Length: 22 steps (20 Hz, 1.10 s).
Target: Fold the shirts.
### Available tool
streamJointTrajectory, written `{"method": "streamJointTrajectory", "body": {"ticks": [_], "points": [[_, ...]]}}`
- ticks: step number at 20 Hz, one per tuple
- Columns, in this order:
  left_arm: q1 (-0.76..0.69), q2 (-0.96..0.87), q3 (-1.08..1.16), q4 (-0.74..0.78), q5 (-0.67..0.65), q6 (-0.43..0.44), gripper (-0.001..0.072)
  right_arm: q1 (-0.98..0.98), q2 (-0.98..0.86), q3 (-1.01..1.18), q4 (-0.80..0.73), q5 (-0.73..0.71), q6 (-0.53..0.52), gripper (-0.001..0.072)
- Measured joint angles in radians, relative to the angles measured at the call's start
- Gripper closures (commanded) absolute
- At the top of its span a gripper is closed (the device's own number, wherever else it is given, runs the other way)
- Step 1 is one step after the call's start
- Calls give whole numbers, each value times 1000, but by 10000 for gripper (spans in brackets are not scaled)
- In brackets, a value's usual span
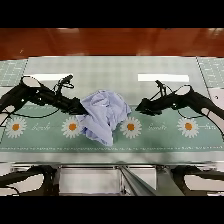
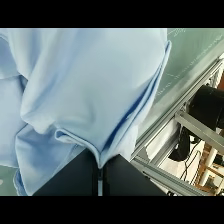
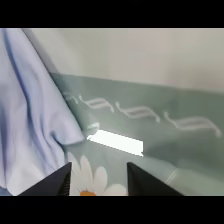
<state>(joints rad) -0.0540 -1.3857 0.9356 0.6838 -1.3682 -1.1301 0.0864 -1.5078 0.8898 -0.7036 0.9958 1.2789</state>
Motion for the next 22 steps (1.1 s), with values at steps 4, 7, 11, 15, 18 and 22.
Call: {"method": "streamJointTrajectory", "body": {"ticks": [4,7,11,15,18,22], "points": [[-10,2,0,0,6,1,685,13,-97,80,44,71,-43,346],[-14,2,0,0,13,1,685,26,-151,124,76,110,-72,346],[-17,2,0,0,19,0,685,62,-211,183,97,138,-87,347],[-17,2,0,0,24,0,685,81,-241,214,87,129,-93,517],[-17,2,0,0,27,0,685,85,-247,222,91,126,-98,550],[-17,2,0,0,31,0,685,87,-250,226,97,119,-121,691]]}}
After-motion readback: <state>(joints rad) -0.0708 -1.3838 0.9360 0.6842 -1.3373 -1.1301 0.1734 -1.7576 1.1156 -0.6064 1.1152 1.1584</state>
